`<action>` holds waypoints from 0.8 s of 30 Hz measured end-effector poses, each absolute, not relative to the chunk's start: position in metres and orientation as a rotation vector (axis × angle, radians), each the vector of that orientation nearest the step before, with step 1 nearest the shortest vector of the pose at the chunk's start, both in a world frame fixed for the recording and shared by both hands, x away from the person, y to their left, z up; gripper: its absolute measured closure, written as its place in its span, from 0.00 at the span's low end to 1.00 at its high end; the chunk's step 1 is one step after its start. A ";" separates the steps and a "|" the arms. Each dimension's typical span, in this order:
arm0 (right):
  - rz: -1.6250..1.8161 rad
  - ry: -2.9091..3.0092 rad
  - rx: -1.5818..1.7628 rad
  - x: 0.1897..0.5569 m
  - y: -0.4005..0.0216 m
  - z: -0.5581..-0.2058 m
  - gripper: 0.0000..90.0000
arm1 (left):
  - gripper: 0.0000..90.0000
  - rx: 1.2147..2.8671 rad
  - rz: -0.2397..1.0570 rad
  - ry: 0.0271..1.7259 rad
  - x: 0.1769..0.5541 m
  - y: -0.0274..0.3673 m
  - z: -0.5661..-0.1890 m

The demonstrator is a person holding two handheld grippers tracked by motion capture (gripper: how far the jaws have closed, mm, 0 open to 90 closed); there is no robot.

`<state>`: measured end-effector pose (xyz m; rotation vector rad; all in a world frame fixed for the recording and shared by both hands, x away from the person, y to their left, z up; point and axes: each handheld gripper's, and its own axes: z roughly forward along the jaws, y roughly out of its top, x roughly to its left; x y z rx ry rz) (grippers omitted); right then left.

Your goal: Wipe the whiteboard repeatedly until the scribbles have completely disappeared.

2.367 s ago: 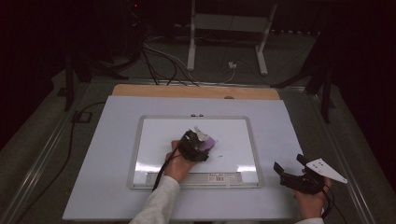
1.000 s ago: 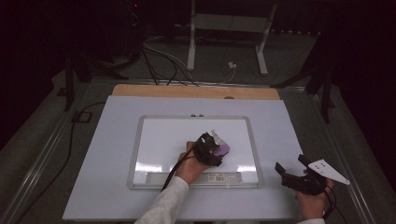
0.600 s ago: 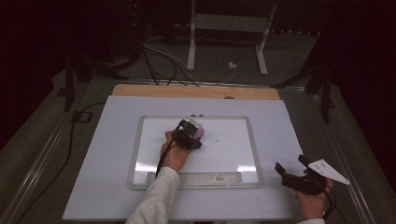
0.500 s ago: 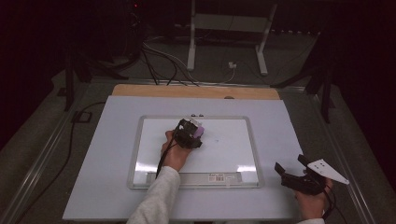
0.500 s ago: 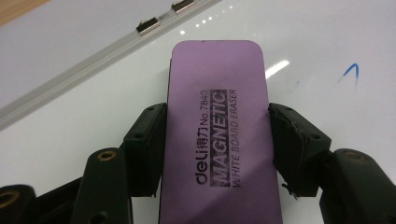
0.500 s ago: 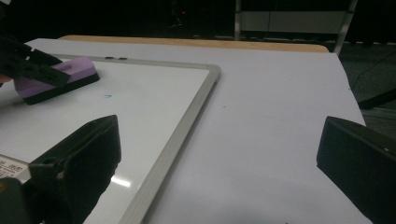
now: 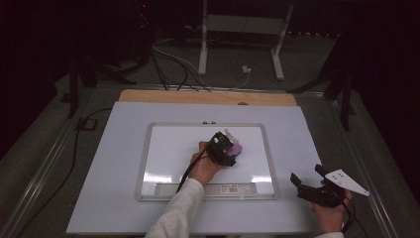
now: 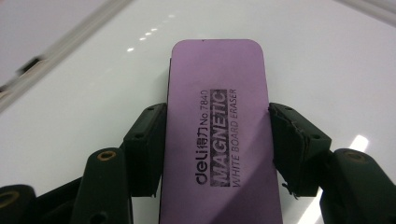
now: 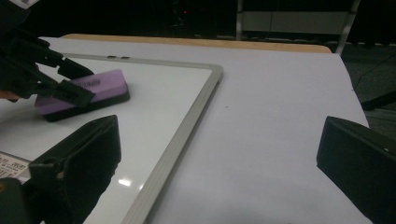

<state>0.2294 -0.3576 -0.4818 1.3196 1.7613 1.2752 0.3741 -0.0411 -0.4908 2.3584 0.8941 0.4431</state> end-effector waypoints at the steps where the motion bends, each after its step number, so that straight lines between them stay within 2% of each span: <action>1: 1.277 1.760 1.322 0.229 -0.358 -0.482 0.00 | 0.47 2.354 0.466 0.926 0.376 -0.039 -0.491; 6: 1.281 1.751 1.331 0.229 -0.360 -0.482 0.00 | 0.47 2.328 0.612 1.108 0.387 -0.022 -0.490; 9: 1.281 1.754 1.327 0.229 -0.360 -0.482 0.00 | 0.47 2.305 0.609 1.168 0.390 -0.019 -0.490; 11: 1.282 1.755 1.327 0.229 -0.358 -0.482 0.00 | 0.47 2.314 0.641 1.164 0.388 -0.023 -0.490; 13: 1.284 1.756 1.323 0.229 -0.358 -0.482 0.00 | 0.47 2.315 0.580 1.111 0.386 -0.024 -0.490; 18: 1.280 1.759 1.331 0.230 -0.357 -0.482 0.00 | 0.47 2.344 0.583 1.017 0.378 -0.036 -0.491; 22: 1.282 1.762 1.321 0.230 -0.355 -0.482 0.00 | 0.47 2.361 0.500 0.898 0.369 -0.048 -0.491; 24: 1.279 1.761 1.318 0.229 -0.356 -0.481 0.00 | 0.47 2.358 0.460 0.905 0.368 -0.044 -0.491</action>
